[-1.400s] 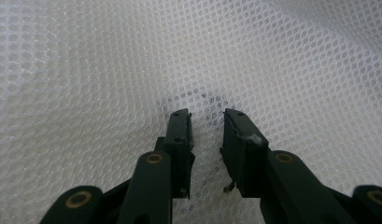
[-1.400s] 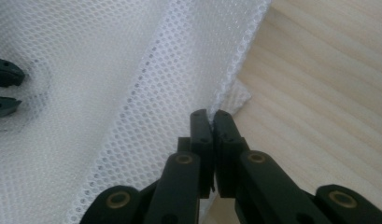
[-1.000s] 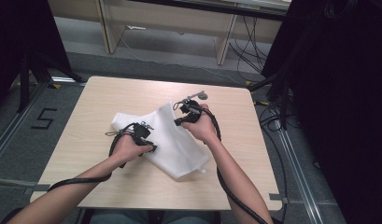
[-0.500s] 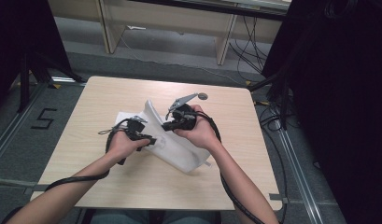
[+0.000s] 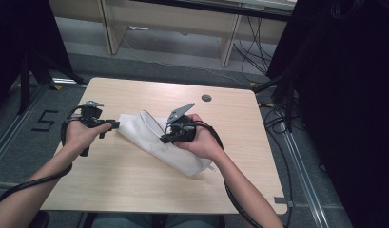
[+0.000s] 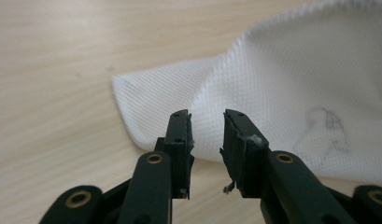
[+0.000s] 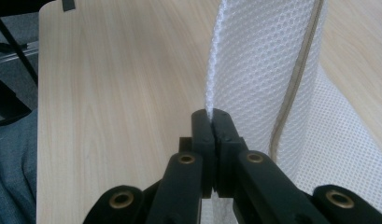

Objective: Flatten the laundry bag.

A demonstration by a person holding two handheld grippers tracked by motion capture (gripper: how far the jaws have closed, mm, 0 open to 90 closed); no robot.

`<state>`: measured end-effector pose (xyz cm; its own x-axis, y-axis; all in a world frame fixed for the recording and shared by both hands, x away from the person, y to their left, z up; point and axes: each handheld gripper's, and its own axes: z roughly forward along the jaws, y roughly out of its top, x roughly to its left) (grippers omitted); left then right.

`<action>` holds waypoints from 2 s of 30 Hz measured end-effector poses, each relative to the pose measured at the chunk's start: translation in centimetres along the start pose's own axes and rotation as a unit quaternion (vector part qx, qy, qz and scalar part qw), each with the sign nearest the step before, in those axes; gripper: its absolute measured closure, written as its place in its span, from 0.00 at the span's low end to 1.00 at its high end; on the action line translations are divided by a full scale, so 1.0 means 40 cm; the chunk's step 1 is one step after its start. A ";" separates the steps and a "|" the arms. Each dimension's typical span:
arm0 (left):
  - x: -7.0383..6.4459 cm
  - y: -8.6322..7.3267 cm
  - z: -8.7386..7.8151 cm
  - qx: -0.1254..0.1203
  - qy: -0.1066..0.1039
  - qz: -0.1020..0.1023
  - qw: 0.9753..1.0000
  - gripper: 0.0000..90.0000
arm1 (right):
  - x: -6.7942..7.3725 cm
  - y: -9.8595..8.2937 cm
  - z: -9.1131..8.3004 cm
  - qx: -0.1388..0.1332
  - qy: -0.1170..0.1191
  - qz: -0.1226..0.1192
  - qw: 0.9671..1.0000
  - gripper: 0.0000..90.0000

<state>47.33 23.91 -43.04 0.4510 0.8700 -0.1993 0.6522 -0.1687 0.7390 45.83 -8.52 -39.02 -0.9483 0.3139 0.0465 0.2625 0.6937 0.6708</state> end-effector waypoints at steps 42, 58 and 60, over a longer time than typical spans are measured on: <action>-0.033 0.025 -0.020 -0.060 -0.005 0.021 0.998 0.71 | 0.119 -0.002 0.005 0.001 0.036 -0.030 0.999 1.00; -0.036 0.021 -0.018 -0.042 -0.004 0.036 0.998 0.71 | 0.175 0.003 0.039 0.014 0.065 -0.056 0.996 1.00; -0.039 0.020 -0.015 -0.042 -0.005 0.033 0.999 0.70 | 0.181 0.001 0.044 0.020 0.066 -0.058 0.996 1.00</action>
<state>46.79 22.69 -41.75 0.4979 0.8535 -0.1535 0.5669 -0.1864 0.8024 39.28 -5.06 -39.97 -0.9872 0.1433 0.0697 0.1540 0.7458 0.6482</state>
